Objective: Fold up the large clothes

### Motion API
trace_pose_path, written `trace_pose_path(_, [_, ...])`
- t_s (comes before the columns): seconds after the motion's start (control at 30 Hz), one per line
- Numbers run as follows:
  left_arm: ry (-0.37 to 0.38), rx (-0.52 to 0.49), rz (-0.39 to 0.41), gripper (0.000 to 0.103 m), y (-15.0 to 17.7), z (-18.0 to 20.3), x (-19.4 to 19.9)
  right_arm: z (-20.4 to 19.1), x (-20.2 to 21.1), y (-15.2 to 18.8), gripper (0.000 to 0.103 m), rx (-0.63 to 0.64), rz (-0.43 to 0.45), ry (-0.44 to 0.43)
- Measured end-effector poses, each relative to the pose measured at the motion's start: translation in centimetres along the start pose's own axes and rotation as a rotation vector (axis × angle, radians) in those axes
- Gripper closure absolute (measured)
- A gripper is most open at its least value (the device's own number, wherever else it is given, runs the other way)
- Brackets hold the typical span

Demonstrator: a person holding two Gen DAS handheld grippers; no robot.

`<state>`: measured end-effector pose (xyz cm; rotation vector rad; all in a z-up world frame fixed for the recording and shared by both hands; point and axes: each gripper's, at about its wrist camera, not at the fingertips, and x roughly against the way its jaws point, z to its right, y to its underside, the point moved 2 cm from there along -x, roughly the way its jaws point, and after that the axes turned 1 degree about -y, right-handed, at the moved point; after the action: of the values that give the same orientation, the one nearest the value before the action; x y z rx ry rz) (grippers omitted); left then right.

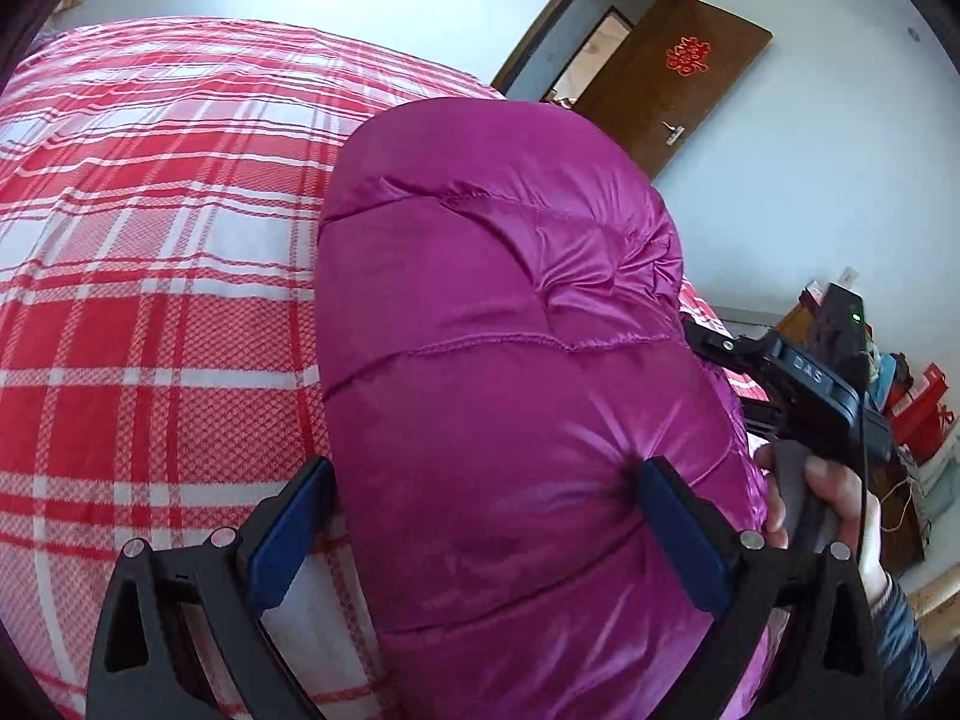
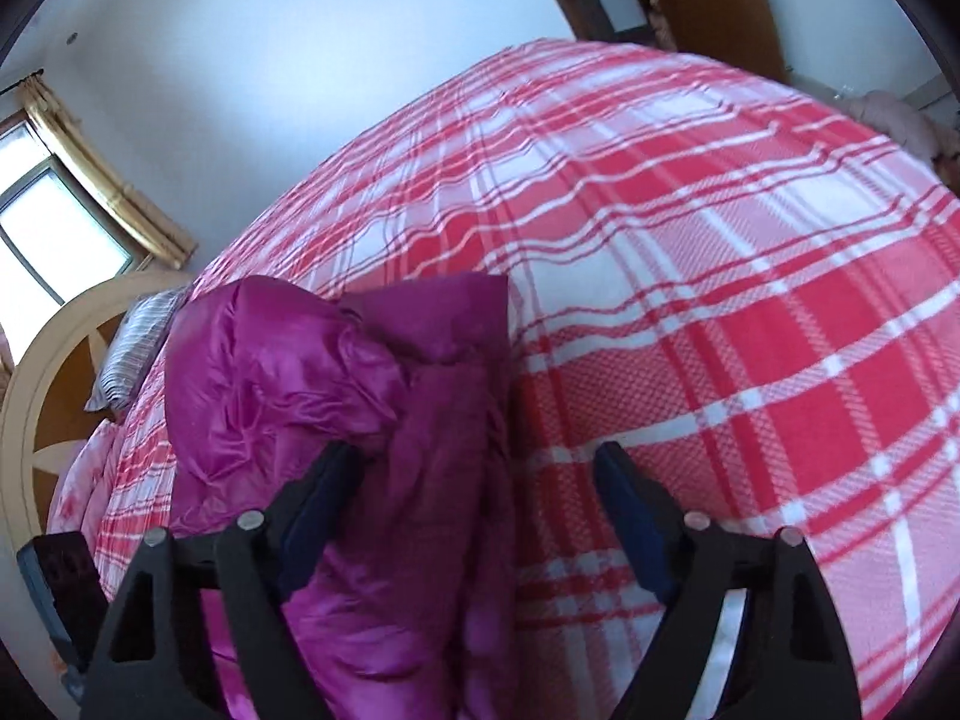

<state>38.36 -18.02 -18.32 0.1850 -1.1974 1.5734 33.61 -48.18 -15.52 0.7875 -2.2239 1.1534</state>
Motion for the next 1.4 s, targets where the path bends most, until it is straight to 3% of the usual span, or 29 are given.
trace_pose_path(0.07, [0.0, -0.009, -0.001, 0.002, 0.0, 0.2, -0.1, 0.4, -0.5, -0.3, 0.029, -0.005, 0.0, -0.032])
trace_pose_path(0.13, [0.015, -0.011, -0.001, 0.002, -0.1, 0.2, -0.2, 0.0, -1.3, -0.3, 0.051, 0.002, -0.031, -0.119])
trace_pose_path(0.23, [0.034, -0.022, 0.001, 0.004, 0.0, 0.5, -0.2, -0.4, -2.4, 0.1, 0.053, 0.015, -0.062, -0.149])
trace_pose_path(0.27, [0.041, -0.034, 0.001, 0.013, 0.1, 0.8, -0.2, -0.2, -2.5, 0.1, 0.054, -0.002, -0.069, -0.161])
trace_pose_path(0.33, [0.042, -0.066, 0.009, 0.023, 0.2, 1.7, 0.1, 0.2, -2.5, 0.0, 0.072, -0.04, -0.08, -0.185])
trace_pose_path(0.43, [0.017, -0.124, 0.033, 0.045, 0.2, 2.5, 1.0, -0.4, -1.5, 0.6, 0.084, -0.038, -0.066, -0.201])
trace_pose_path(0.47, [0.017, -0.121, 0.038, 0.054, 0.1, 2.6, 1.6, -0.8, -1.2, 0.7, 0.085, -0.028, -0.059, -0.196])
trace_pose_path(0.53, [0.032, -0.109, 0.047, 0.061, 0.0, 2.3, 3.0, -1.7, -0.1, 1.1, 0.087, -0.02, -0.038, -0.2])
trace_pose_path(0.63, [0.006, -0.16, 0.085, 0.065, 0.6, 3.0, 5.7, -3.3, 1.1, 1.2, 0.088, -0.003, -0.011, -0.235])
trace_pose_path(0.83, [-0.056, -0.137, 0.117, 0.066, 2.2, 0.9, 11.6, -9.2, 1.5, 2.2, 0.088, 0.076, -0.03, -0.303])
trace_pose_path(1.17, [-0.2, -0.027, 0.186, 0.066, 5.1, -6.9, 21.4, -21.0, -4.1, 6.5, 0.088, 0.184, -0.145, -0.452])
trace_pose_path(1.4, [-0.284, 0.04, 0.227, 0.066, 6.2, -11.8, 25.3, -28.4, -6.9, 9.3, 0.088, 0.262, -0.228, -0.51])
